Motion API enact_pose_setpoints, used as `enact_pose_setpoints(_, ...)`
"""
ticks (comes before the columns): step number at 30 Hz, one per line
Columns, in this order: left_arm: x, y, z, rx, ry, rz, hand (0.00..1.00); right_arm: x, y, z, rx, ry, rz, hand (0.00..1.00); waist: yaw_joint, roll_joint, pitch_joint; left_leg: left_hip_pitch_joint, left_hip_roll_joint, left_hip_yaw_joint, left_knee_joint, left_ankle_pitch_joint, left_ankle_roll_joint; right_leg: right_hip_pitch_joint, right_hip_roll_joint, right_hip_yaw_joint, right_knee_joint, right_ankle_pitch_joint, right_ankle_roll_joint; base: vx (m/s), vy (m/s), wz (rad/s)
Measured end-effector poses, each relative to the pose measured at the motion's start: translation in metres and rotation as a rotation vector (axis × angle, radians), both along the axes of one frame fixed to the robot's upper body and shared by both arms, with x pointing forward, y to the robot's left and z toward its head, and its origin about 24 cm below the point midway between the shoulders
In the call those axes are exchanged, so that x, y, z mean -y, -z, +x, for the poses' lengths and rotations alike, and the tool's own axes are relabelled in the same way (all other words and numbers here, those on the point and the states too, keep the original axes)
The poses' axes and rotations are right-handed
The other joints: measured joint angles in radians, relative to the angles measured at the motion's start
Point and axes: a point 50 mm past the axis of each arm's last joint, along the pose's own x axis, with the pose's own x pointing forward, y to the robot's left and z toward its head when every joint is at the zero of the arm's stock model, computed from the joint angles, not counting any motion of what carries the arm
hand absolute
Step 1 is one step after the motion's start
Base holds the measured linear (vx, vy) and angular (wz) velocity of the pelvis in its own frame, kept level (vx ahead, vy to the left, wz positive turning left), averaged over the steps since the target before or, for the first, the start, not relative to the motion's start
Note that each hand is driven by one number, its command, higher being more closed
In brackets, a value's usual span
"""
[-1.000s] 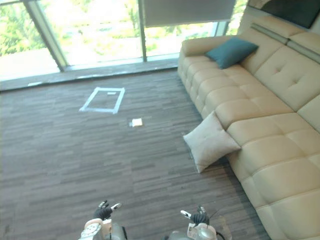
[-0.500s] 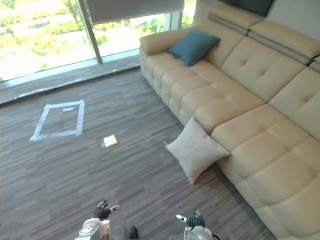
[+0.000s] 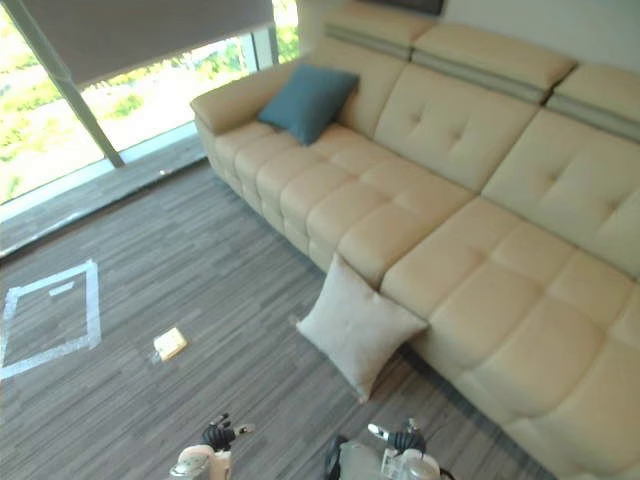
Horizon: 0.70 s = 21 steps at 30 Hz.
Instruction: Pick up cushions and gather them together orderly.
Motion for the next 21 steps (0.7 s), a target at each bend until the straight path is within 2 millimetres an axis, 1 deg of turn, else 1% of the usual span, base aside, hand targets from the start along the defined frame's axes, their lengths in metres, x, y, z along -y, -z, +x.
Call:
enact_pose_setpoints(1, -0.002, 0.0, 0.0, 0.004, -0.003, 0.004, 0.0, -0.001, 0.0, -0.001, -0.001, 0.002, 0.002, 0.0, 0.002, -0.001, 0.001, -0.035, 0.009, 0.007, 0.026, -0.015, 0.011, 0.027, 0.006, 0.013, -0.011, -0.016, 0.005, 0.33, -0.027, -0.78)
enact_pose_setpoints(2, -0.002, -0.002, 0.002, 0.014, -0.006, 0.004, 0.0, -0.002, 0.002, -0.005, -0.013, 0.012, 0.008, 0.0, 0.003, -0.006, 0.0, -0.078, 0.019, 0.037, -0.024, -0.038, 0.046, 0.072, 0.011, 0.045, -0.036, -0.026, 0.022, 0.23, -0.01, -0.63)
enact_pose_setpoints(3, -0.002, -0.002, 0.002, 0.016, -0.006, 0.004, 0.0, -0.002, 0.002, -0.005, -0.014, 0.02, 0.012, 0.0, 0.004, -0.008, -0.001, -0.09, 0.018, 0.044, -0.047, -0.043, 0.052, 0.075, 0.011, 0.059, -0.038, -0.028, 0.025, 0.19, 0.007, -0.68)
enact_pose_setpoints(4, -0.002, -0.003, 0.003, 0.022, -0.007, 0.005, 0.0, -0.002, 0.002, -0.006, -0.016, 0.027, 0.013, 0.0, 0.006, -0.008, -0.001, -0.112, 0.015, 0.053, -0.111, -0.052, 0.062, 0.088, 0.01, 0.084, -0.047, -0.031, 0.03, 0.16, 0.051, -0.66)
enact_pose_setpoints(5, -0.002, -0.003, 0.004, 0.026, -0.007, 0.006, 0.0, -0.002, 0.002, -0.006, -0.017, 0.028, 0.013, 0.0, 0.007, -0.008, -0.001, -0.133, -0.006, 0.041, -0.22, -0.054, 0.066, 0.1, 0.002, 0.115, -0.055, -0.036, 0.041, 0.27, 0.119, -0.86)
enact_pose_setpoints(7, -0.002, -0.003, 0.004, 0.03, -0.005, 0.006, 0.0, -0.002, 0.002, -0.008, -0.02, 0.027, 0.014, 0.0, 0.011, -0.012, -0.003, -0.158, -0.084, -0.066, -0.42, -0.048, 0.061, 0.107, -0.02, 0.183, -0.052, -0.053, 0.069, 0.35, 0.236, -0.9)
enact_pose_setpoints(8, -0.002, -0.004, 0.005, 0.033, -0.006, 0.006, 0.0, -0.002, 0.002, -0.008, -0.022, 0.026, 0.012, 0.0, 0.016, -0.013, -0.003, -0.169, -0.131, -0.152, -0.52, -0.026, 0.051, 0.107, -0.036, 0.221, -0.049, -0.063, 0.088, 0.38, 0.325, -1.02)
enact_pose_setpoints(9, -0.001, -0.004, 0.005, 0.032, -0.007, 0.005, 0.0, -0.001, 0.002, -0.008, -0.024, 0.025, 0.01, 0.0, 0.016, -0.012, -0.005, -0.168, -0.164, -0.217, -0.6, 0.01, 0.053, 0.104, -0.044, 0.256, -0.042, -0.068, 0.102, 0.34, 0.304, -1.1)
enact_pose_setpoints(10, 0.001, -0.003, 0.005, 0.028, -0.007, 0.002, 0.0, 0.0, 0.003, -0.01, -0.026, 0.026, 0.007, 0.0, 0.017, -0.008, -0.008, -0.165, -0.172, -0.242, -0.642, 0.071, 0.056, 0.104, -0.045, 0.288, -0.031, -0.08, 0.127, 0.37, 0.344, -1.04)
enact_pose_setpoints(11, 0.002, -0.002, 0.003, 0.019, -0.009, -0.002, 0.0, -0.001, 0.004, -0.013, -0.036, 0.026, 0.008, 0.0, 0.018, -0.009, -0.012, -0.153, -0.173, -0.235, -0.635, 0.133, 0.053, 0.106, -0.049, 0.319, -0.022, -0.092, 0.147, 0.3, 0.293, -0.9)
enact_pose_setpoints(12, -0.005, -0.002, 0.003, 0.017, -0.008, 0.016, 0.0, -0.008, 0.006, -0.014, -0.046, 0.017, 0.025, 0.0, 0.019, -0.039, -0.029, -0.141, -0.19, -0.187, -0.63, 0.122, 0.066, 0.104, -0.076, 0.35, -0.016, -0.094, 0.166, 0.39, 0.359, -0.92)
enact_pose_setpoints(13, -0.008, 0.0, 0.001, -0.001, -0.002, 0.024, 0.0, -0.015, 0.007, -0.017, -0.05, 0.014, 0.041, 0.0, 0.015, -0.07, -0.048, -0.125, -0.207, -0.143, -0.641, 0.105, 0.084, 0.1, -0.107, 0.362, -0.022, -0.077, 0.197, 0.34, 0.328, -0.68)
enact_pose_setpoints(14, -0.008, -0.001, 0.002, 0.001, 0.003, 0.026, 0.0, -0.018, 0.007, -0.017, -0.05, 0.013, 0.048, 0.0, 0.016, -0.075, -0.048, -0.121, -0.212, -0.128, -0.641, 0.101, 0.091, 0.1, -0.115, 0.364, -0.025, -0.07, 0.206, 0.36, 0.347, -0.69)
enact_pose_setpoints(15, -0.005, 0.0, 0.004, -0.004, 0.043, 0.03, 0.0, -0.022, 0.008, -0.019, -0.055, 0.013, 0.06, 0.0, 0.016, -0.092, -0.055, -0.095, -0.226, -0.095, -0.655, 0.088, 0.112, 0.095, -0.132, 0.364, -0.016, -0.042, 0.23, 0.28, 0.308, -0.53)
enact_pose_setpoints(16, -0.002, 0.001, 0.003, -0.011, 0.063, 0.028, 0.0, -0.023, 0.008, -0.018, -0.052, 0.012, 0.061, 0.0, 0.016, -0.089, -0.053, -0.065, -0.228, -0.067, -0.674, 0.08, 0.124, 0.074, -0.138, 0.364, 0.037, -0.028, 0.237, 0.21, 0.234, -0.68)
enact_pose_setpoints(18, -0.001, 0.002, 0.002, -0.022, 0.07, 0.026, 0.0, -0.022, 0.006, -0.015, -0.036, 0.009, 0.059, 0.0, 0.018, -0.082, -0.049, -0.007, -0.223, -0.011, -0.716, 0.074, 0.133, 0.001, -0.145, 0.352, 0.19, -0.004, 0.229, 0.13, 0.176, -0.77)
enact_pose_setpoints(19, -0.002, 0.002, 0.0, -0.027, 0.071, 0.029, 0.0, -0.02, 0.006, -0.014, -0.033, 0.009, 0.055, 0.0, 0.018, -0.08, -0.048, 0.038, -0.223, 0.026, -0.745, 0.072, 0.137, -0.047, -0.16, 0.304, 0.287, -0.007, 0.227, 0.11, 0.152, -0.79)
enact_pose_setpoints(20, -0.002, 0.003, -0.001, -0.031, 0.071, 0.03, 0.0, -0.019, 0.006, -0.014, -0.034, 0.008, 0.051, 0.0, 0.016, -0.079, -0.048, 0.064, -0.222, 0.041, -0.761, 0.072, 0.137, -0.063, -0.167, 0.269, 0.321, -0.026, 0.221, 0.12, 0.137, -0.73)
enact_pose_setpoints(21, -0.002, 0.003, -0.003, -0.037, 0.072, 0.029, 0.0, -0.018, 0.006, -0.014, -0.032, 0.005, 0.047, 0.0, 0.012, -0.075, -0.047, 0.083, -0.218, 0.06, -0.783, 0.072, 0.137, -0.078, -0.173, 0.216, 0.333, -0.046, 0.208, 0.05, 0.049, -0.47)
